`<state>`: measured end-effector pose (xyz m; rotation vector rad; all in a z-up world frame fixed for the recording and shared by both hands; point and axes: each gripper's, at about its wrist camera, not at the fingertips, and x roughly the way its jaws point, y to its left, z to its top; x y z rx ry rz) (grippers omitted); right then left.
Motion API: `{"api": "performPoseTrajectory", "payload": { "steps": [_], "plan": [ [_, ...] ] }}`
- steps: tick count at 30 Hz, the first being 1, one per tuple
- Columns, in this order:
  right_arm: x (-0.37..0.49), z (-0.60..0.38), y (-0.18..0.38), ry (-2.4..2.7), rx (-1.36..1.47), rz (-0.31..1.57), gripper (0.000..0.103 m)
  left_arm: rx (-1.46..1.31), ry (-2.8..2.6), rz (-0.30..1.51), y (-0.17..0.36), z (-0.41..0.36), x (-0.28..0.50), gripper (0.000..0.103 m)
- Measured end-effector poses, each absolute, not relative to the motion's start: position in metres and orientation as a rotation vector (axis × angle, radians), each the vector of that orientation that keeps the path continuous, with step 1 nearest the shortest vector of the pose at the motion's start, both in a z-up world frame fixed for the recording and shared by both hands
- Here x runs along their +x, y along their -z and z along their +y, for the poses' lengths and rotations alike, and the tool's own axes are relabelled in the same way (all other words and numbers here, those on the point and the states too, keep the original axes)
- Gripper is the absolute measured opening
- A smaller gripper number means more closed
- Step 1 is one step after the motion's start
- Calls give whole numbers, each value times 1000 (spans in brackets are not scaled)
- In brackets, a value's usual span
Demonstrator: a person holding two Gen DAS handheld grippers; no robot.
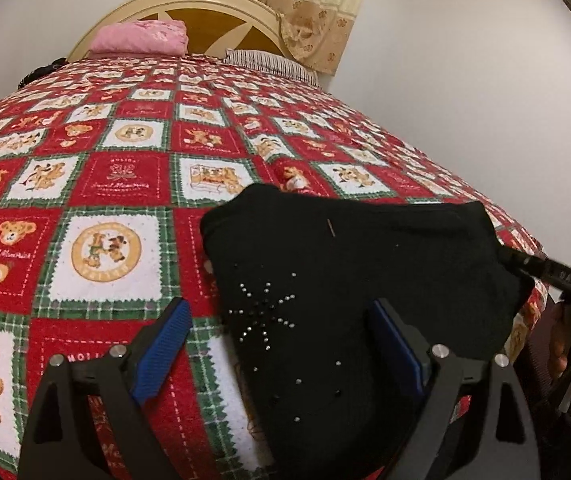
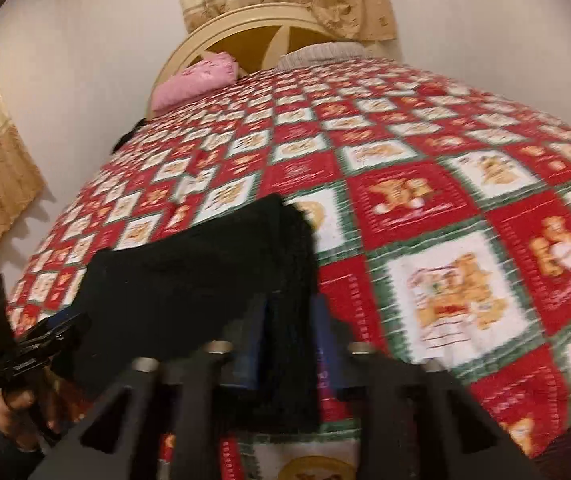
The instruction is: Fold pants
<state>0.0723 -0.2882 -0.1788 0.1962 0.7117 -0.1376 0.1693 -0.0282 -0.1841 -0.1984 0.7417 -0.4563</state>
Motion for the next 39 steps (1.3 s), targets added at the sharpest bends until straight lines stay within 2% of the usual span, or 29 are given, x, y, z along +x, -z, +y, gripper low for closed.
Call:
{"api": "performPoseTrajectory", "payload": {
  "steps": [4,6,10,13,19,24,31,35,39],
  "plan": [
    [70,-263,151,63,105,612,47,-210,454,744,186,-27,169,93],
    [81,-244,149,-54,79,622,54,-210,455,744,186,-27,169,93],
    [112,-232,168,-55,33,710,54,-183,443,754,188,-27,169,96],
    [127,-262,189,5,146,790,54,-168,448,761,191,-27,169,98],
    [118,-238,163,-3,23,768,54,-171,433,749,190,-13,155,98],
    [134,-185,146,-289,72,755,54,-179,418,745,192,-2,147,99],
    [170,-93,178,-554,33,844,54,-134,413,743,196,-3,146,101],
    [199,-81,225,-478,9,1006,54,-122,412,744,196,-4,146,101],
    [199,-95,224,-495,93,993,54,-167,400,736,190,7,143,101]
  ]
}}
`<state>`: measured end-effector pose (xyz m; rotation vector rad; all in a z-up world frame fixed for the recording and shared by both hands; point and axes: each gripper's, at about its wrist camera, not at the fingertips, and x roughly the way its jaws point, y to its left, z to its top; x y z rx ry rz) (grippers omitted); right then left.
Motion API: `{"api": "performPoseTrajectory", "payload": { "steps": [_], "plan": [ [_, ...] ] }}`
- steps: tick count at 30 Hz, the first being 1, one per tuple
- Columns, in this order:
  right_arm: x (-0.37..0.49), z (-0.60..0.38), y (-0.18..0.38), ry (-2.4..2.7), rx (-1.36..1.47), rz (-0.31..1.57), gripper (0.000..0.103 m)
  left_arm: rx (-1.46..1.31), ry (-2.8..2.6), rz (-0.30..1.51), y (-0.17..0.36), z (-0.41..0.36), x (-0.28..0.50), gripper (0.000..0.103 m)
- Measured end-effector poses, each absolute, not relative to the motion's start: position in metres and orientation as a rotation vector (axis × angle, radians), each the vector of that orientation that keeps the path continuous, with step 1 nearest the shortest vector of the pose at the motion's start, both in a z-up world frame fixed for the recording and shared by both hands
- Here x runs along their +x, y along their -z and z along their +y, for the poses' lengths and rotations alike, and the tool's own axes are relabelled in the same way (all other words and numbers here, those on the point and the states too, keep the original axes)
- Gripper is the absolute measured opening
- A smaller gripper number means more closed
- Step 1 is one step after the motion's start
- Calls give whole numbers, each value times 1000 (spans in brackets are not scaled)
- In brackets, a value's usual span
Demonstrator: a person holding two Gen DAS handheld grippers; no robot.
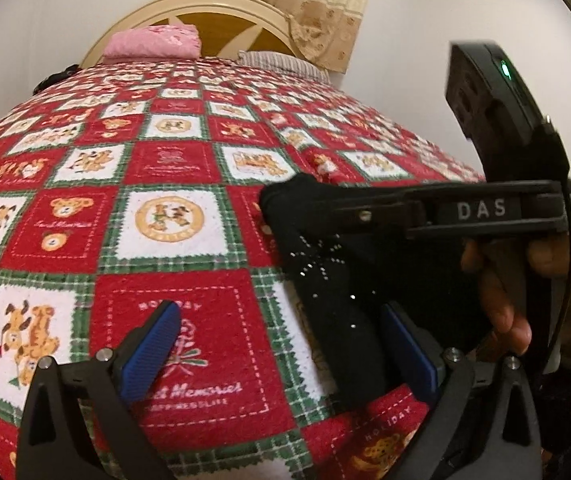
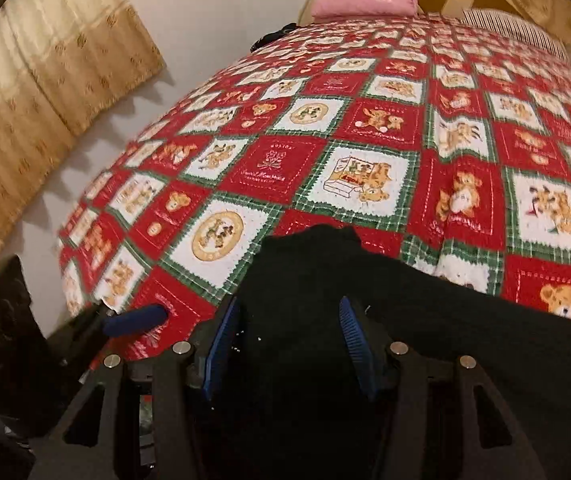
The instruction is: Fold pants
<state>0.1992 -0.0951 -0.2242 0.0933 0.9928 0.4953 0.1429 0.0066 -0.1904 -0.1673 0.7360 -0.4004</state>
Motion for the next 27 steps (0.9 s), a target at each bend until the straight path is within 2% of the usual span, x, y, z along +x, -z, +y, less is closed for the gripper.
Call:
{"api": "performPoseTrajectory", "payload": {
  "steps": [11,20,27],
  "plan": [
    [142,-117,187,-464,60,862,55,-176,333,751,195,16,148,102],
    [116,-129,220,-439,10,928,55,-140,317,755,197,11,146,103],
    [107,-126,226,-434,-41,878,55,-117,305,750,197,8,145,103]
  ]
}}
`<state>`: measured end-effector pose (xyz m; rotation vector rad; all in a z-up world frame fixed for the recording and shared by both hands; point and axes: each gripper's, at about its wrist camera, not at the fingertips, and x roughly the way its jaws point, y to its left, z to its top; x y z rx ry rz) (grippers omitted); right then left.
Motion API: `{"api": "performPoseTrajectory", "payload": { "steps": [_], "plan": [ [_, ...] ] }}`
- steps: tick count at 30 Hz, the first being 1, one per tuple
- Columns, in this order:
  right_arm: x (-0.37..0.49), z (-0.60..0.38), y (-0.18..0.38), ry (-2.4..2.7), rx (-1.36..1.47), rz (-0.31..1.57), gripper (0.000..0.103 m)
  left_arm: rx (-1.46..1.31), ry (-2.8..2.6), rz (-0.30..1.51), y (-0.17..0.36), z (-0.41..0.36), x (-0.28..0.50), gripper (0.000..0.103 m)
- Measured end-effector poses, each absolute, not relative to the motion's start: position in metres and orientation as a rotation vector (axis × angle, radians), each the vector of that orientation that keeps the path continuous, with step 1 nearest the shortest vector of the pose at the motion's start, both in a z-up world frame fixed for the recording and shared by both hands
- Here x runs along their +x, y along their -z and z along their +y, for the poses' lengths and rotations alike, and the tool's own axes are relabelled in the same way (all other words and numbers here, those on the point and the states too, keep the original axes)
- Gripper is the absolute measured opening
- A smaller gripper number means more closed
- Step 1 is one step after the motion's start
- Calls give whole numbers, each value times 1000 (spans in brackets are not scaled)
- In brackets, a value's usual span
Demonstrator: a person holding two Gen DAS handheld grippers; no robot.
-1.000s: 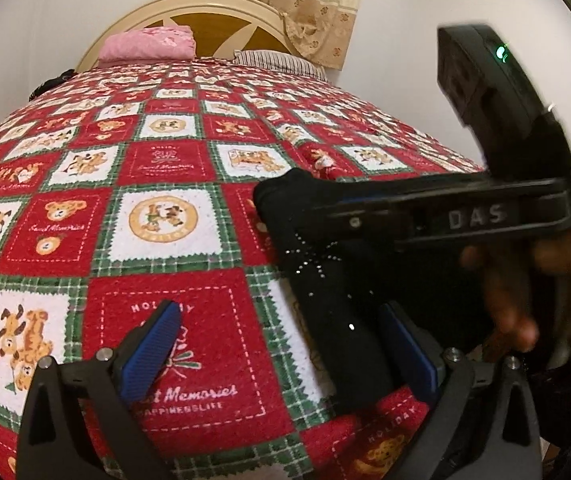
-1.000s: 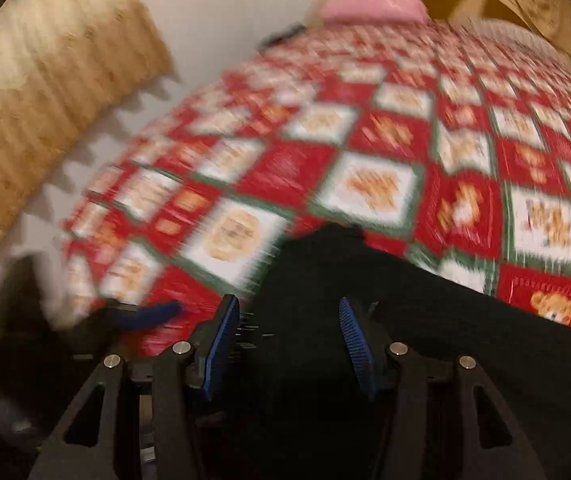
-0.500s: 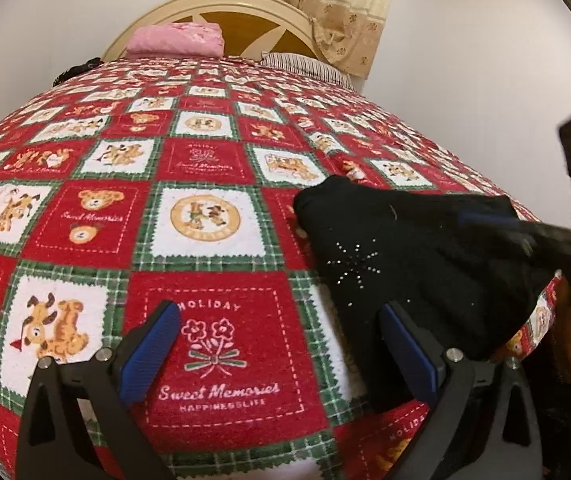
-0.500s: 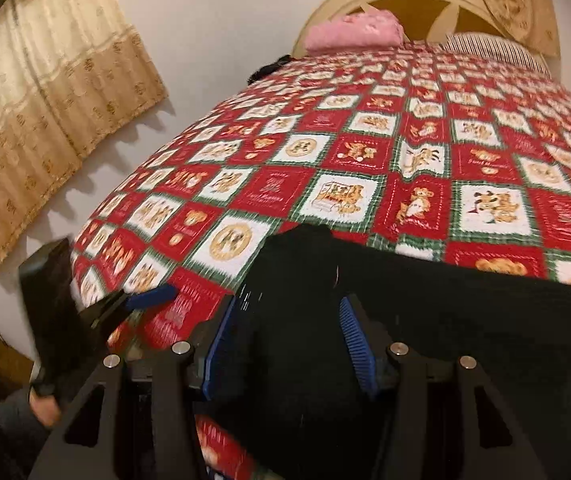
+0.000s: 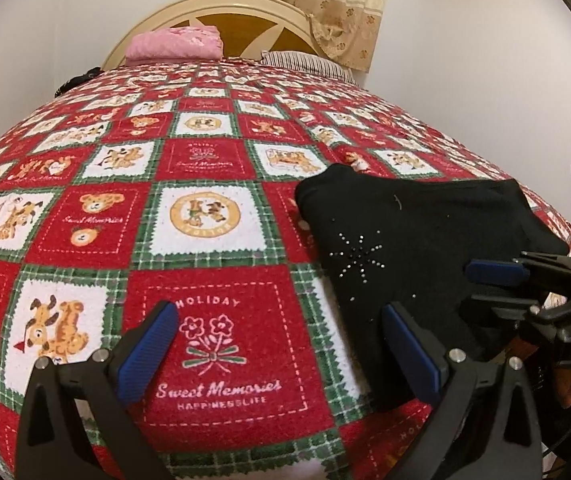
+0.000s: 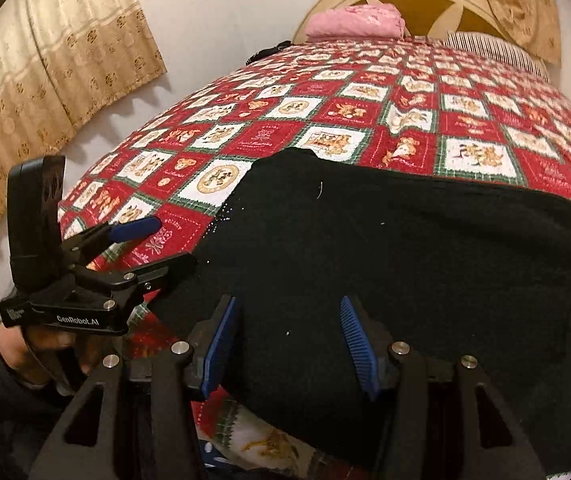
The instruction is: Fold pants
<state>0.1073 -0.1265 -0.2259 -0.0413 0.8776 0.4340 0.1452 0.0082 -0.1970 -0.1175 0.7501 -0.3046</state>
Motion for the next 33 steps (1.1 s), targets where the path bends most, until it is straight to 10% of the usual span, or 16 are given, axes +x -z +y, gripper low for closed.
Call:
{"api": "performPoseTrajectory", "payload": {
  "steps": [12,33],
  "plan": [
    [85,-234,159,-184,96,675,55,-265,434,797,189,3,186,103],
    [117,-322,216,-167,451,776,57,-261,568,878,188,-39,218,99]
  ]
}}
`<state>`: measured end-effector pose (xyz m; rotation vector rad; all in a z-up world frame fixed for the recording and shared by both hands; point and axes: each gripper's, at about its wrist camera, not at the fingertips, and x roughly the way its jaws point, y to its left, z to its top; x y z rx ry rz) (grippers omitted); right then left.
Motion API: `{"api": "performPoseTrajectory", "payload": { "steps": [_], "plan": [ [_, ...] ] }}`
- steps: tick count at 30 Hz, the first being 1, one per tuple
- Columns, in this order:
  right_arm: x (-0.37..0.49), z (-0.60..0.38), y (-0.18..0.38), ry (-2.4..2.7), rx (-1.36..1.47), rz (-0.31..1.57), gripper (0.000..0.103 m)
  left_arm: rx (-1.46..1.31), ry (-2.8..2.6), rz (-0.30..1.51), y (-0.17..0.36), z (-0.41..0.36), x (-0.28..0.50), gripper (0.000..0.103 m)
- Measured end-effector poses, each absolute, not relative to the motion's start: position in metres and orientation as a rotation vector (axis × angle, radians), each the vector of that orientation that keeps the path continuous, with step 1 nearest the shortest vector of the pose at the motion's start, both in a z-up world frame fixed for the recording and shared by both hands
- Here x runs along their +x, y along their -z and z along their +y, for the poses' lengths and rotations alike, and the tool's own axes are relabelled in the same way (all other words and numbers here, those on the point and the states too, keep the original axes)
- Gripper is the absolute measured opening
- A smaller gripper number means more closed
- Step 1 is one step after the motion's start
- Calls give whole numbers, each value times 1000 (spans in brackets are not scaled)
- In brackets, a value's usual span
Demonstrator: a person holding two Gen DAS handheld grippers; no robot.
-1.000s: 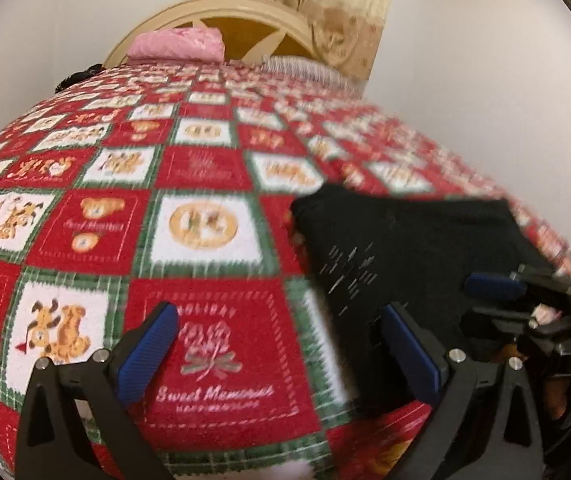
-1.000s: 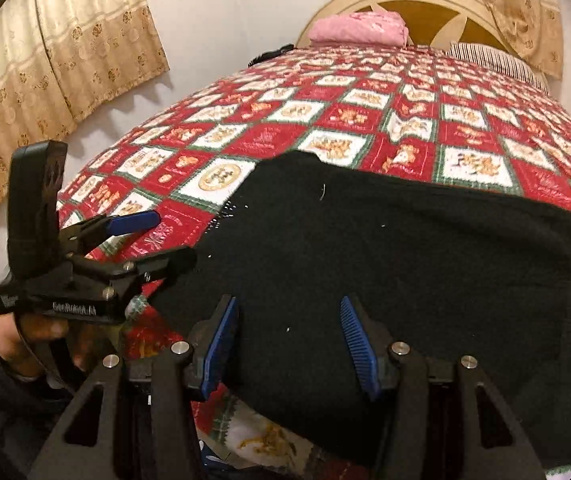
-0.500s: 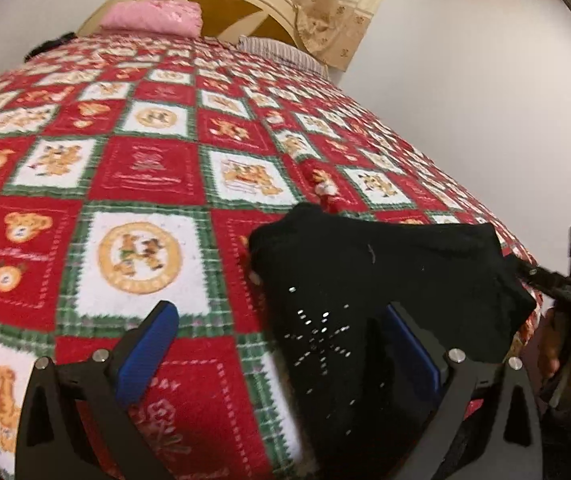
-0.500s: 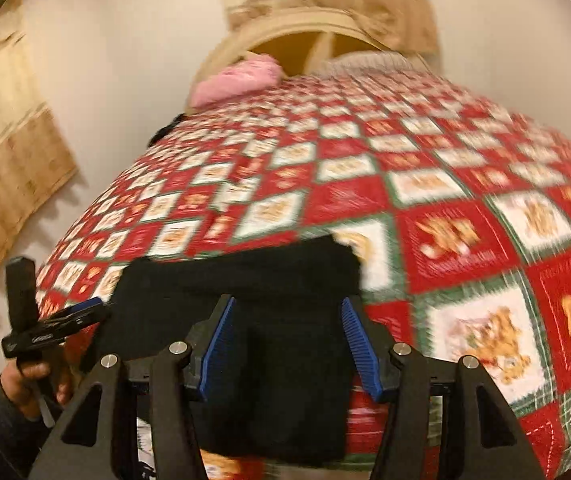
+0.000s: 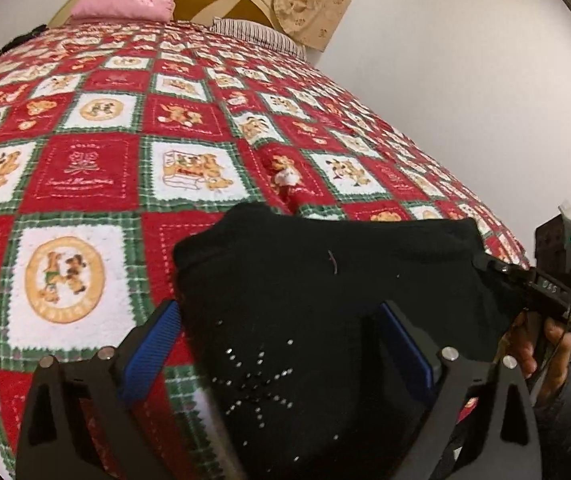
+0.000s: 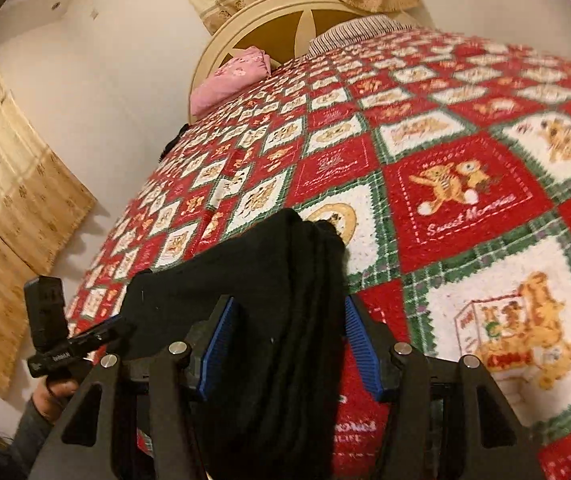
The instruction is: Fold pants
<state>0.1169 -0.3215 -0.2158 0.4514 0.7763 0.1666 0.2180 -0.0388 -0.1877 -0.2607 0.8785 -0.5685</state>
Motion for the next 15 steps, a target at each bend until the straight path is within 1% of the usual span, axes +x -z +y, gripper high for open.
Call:
{"api": "performPoseTrajectory", "payload": {
  "steps": [2,5,11,13,14,15],
  "plan": [
    [118,-318,215,-161,437,774,57,-291,575,890,188,-36,221,99],
    [116,-312,212,-167,405,771,57,-316,586,888,188,-30,219,94],
    [120,-311,214,-170,397,794,57,-347,605,889,190,-30,222,94],
    [119,-312,214,-159,393,791,52,-328,598,885,188,-34,221,82],
    [118,-311,212,-162,398,785,45,-327,600,882,187,-34,220,64],
    [117,-310,209,-181,414,779,34,-335,605,882,188,-32,220,42]
  ]
}}
